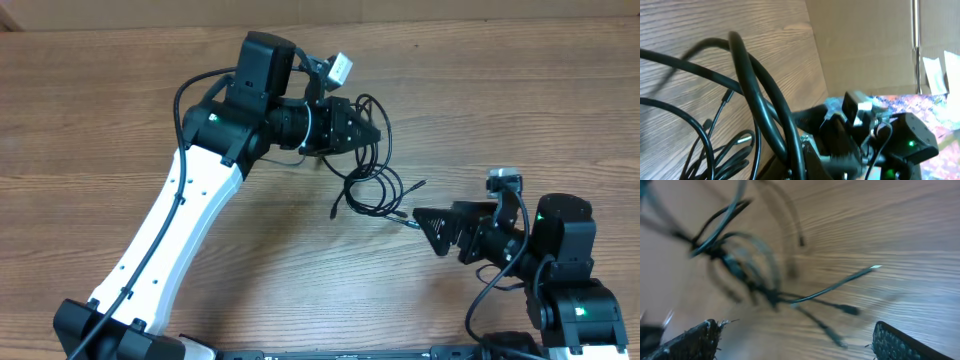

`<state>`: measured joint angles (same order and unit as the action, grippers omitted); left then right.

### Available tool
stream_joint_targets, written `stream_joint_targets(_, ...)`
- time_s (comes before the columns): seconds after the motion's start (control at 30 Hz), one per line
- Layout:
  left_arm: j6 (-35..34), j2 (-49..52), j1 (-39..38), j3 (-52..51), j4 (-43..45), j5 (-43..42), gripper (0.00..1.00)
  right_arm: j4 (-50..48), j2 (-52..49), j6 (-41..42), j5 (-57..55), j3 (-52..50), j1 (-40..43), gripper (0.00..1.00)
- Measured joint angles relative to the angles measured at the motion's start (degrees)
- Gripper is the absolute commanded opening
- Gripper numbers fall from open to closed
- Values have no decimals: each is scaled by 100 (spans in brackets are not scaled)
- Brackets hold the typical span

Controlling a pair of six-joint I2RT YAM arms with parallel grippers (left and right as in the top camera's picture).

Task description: Untangle cables

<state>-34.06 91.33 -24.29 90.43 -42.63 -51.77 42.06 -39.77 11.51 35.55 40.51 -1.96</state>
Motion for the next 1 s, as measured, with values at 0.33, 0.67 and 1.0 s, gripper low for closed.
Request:
stream_joint_targets(0.33, -120, 0, -424, 0, 520, -417, 4, -9, 0, -614, 551, 0, 0, 99)
stream_joint_targets(0.67, -361, 0, -852, 0, 1104, -461, 4, -221, 0, -916, 1099, 0, 0, 57)
stream_joint_targets(1.0, -487, 0, -970, 0, 1309, -505, 4, -205, -166, -966, 1165, 7, 0, 3)
